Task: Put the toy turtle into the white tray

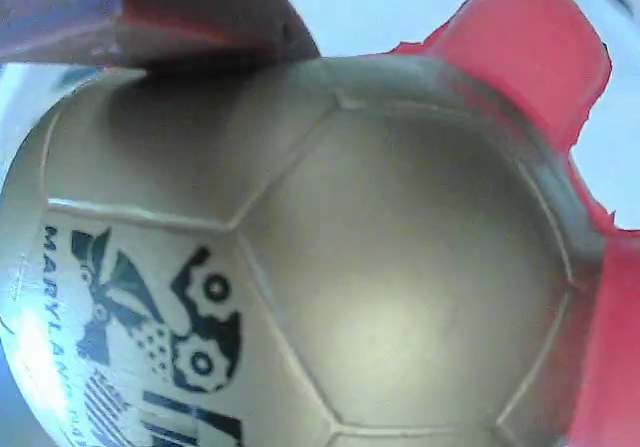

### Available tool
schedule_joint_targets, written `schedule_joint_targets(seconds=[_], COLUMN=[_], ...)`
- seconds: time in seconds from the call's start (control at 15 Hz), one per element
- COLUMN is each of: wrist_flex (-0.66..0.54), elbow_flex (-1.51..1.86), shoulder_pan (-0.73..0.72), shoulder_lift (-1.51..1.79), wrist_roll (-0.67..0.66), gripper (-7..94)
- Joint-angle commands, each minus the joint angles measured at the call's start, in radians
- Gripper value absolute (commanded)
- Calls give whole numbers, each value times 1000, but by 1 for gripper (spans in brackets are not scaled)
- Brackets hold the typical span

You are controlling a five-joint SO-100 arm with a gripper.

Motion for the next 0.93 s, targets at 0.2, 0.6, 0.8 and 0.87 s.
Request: schedule_joint_targets(seconds=[0.2, 0.6, 0.8, 0.87], wrist_flex=[-12, -6, 0, 0], elbow_flex=[-60, -94, -83, -54], shoulder_pan=[25, 43, 46, 46], shoulder_lift=[-41, -61, -34, 17], wrist_roll=[3, -15, -17, -9], gripper=[30, 62, 62, 59])
